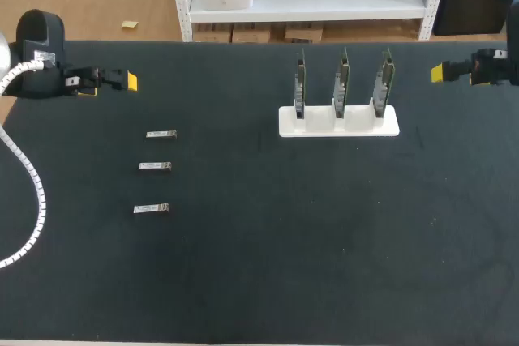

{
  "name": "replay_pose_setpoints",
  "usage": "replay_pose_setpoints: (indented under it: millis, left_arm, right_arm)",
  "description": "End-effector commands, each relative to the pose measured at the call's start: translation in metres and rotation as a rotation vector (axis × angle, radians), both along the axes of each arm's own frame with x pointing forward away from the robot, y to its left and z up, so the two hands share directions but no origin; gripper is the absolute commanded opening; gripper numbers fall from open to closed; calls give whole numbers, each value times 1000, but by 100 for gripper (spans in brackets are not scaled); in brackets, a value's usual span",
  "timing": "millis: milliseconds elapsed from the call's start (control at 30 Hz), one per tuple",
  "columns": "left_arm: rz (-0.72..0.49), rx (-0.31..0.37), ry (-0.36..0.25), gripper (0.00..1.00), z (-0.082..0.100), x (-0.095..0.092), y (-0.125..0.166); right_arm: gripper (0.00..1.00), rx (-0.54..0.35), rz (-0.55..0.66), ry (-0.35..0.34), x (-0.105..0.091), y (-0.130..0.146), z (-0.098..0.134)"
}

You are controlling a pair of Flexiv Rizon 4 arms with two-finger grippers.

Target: Pick up the optical module with the left hand, and insert it into the network port with the right hand.

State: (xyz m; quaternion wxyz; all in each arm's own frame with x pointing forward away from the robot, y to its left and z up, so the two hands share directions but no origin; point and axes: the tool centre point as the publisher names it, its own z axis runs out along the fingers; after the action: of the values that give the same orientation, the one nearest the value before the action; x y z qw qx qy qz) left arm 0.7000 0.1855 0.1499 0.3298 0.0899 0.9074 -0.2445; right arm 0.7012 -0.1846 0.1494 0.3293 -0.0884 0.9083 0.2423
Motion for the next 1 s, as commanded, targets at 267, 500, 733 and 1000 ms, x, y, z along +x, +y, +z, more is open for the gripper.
replay_pose_setpoints:
  millis: [267, 500, 733, 1000]
  left_arm:
    - [0, 0, 0, 100, 0, 0, 0]
    - [0, 0, 0, 100, 0, 0, 0]
    - [2, -3, -5, 100, 0, 0, 0]
    - [-70, 70, -64, 100, 6, 10, 4]
  right_arm:
    - [100, -1, -1, 0, -1, 0, 1]
    - [100, -1, -1, 0, -1, 0, 1]
    - [100, -1, -1, 0, -1, 0, 1]
    - [100, -1, -1, 0, -1, 0, 1]
